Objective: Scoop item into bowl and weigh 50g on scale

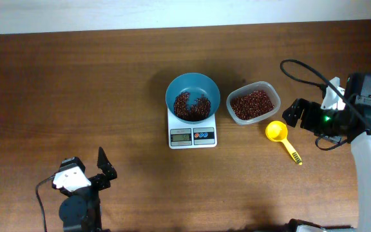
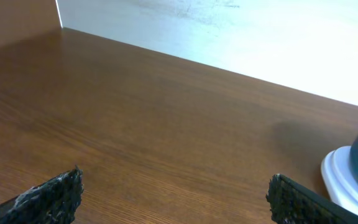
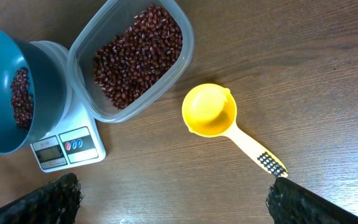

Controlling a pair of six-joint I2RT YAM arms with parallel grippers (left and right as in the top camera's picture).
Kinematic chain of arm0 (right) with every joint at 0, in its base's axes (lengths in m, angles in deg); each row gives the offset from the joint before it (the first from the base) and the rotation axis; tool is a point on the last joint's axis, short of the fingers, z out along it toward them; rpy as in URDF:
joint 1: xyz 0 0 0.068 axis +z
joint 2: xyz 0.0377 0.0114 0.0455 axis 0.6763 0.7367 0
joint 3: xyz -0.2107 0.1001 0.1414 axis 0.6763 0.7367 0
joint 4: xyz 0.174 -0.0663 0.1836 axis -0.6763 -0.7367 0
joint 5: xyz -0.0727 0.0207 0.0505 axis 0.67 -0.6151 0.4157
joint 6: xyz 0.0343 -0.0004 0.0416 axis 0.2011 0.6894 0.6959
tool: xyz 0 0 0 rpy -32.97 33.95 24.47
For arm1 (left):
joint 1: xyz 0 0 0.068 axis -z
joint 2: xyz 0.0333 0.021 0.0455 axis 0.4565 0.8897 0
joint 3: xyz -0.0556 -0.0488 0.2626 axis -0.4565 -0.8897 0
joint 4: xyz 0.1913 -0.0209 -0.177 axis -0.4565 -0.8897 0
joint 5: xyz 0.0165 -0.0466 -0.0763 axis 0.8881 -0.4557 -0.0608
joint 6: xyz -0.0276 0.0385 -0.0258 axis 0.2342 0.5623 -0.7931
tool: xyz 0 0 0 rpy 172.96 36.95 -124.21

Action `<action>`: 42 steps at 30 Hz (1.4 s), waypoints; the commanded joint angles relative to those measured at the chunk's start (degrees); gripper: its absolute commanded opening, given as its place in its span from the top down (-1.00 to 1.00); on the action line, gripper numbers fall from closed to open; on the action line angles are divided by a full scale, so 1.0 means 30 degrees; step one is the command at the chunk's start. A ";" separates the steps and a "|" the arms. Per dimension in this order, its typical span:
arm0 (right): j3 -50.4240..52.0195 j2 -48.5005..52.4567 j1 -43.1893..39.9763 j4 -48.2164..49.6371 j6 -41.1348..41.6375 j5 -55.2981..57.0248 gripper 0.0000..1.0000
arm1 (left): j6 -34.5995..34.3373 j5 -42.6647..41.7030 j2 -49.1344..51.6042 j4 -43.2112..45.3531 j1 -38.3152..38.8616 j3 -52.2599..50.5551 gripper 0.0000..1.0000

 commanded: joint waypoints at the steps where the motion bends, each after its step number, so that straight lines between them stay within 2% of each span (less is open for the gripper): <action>1: -0.0204 0.0058 0.0102 -0.0007 -0.0087 -0.0160 -0.97 | 0.1093 0.0000 -0.0204 0.0124 -0.0102 -0.0182 -0.98; 21: -0.0204 0.0058 0.0102 -0.0007 -0.0087 -0.0153 -0.97 | 0.1093 0.0000 -0.0204 0.0124 -0.0102 -0.0182 -0.98; 25: 0.0066 -0.0372 0.0138 0.1260 -0.1457 0.1872 -0.97 | 0.1093 0.0000 -0.0204 0.0124 -0.0102 -0.0182 -0.98; 28: 0.2091 -0.2849 0.0736 0.5807 -0.3956 0.0277 -0.97 | 0.1100 0.0000 -0.0204 0.0124 -0.0102 -0.0182 -0.98; 30: 0.4932 -0.5887 0.1610 0.9806 -0.4816 -0.0036 -0.97 | 0.1093 0.0000 -0.0204 0.0124 -0.0102 -0.0182 -0.98; 34: 1.0513 -1.1817 0.3249 1.4906 -0.4809 0.0124 -0.97 | 0.1093 0.0000 -0.0204 0.0124 -0.0102 -0.0182 -0.98; 37: 1.4251 -1.6160 0.4495 1.6961 -0.4809 0.0561 -0.97 | 0.1100 0.0000 -0.0204 0.0124 -0.0102 -0.0182 -0.98; 38: 1.6611 -1.8833 0.4969 1.8272 -0.4801 0.0801 -0.97 | 0.1093 0.0000 -0.0204 0.0124 -0.0102 -0.0182 -0.98; 42: 2.0677 -2.2556 0.5144 2.1944 -0.4357 0.0838 -0.97 | 0.1093 0.0000 -0.0204 0.0124 -0.0102 -0.0182 -0.98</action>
